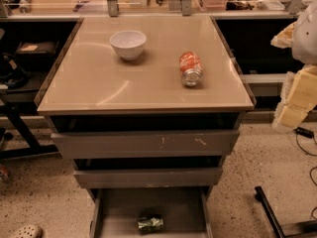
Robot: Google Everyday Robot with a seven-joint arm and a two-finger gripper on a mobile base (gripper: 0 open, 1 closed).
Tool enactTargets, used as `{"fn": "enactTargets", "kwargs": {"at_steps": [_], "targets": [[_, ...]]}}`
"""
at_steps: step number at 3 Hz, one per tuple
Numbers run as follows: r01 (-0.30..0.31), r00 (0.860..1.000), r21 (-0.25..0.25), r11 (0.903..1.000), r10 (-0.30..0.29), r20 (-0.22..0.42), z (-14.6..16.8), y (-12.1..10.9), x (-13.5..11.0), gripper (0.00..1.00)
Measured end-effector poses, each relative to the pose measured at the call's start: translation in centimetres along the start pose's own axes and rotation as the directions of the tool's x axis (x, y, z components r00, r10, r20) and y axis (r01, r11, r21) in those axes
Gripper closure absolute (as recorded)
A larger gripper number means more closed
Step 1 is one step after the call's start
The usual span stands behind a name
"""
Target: Pick green can from bottom drawer and place on counter
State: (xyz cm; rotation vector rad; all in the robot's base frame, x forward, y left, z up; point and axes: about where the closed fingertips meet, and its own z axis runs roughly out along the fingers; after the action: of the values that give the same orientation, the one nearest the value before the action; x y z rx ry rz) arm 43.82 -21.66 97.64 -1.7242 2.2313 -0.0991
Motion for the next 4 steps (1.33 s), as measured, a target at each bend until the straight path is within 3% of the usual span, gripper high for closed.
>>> {"fn": "enactTargets", "kwargs": {"at_steps": [1,2,4], "targets": [[0.000,1.000,0.000,1.0000,0.000,0.000,0.0,0.0,0.0,0.00],[-0.005,1.000,-0.042,0.9991,0.005,0.007,2.5,1.8,-0.2,0.00],[0.056,0.998,-0.160,0.9856,-0.051,0.040,12.5,7.5,-1.8,0.00]]}}
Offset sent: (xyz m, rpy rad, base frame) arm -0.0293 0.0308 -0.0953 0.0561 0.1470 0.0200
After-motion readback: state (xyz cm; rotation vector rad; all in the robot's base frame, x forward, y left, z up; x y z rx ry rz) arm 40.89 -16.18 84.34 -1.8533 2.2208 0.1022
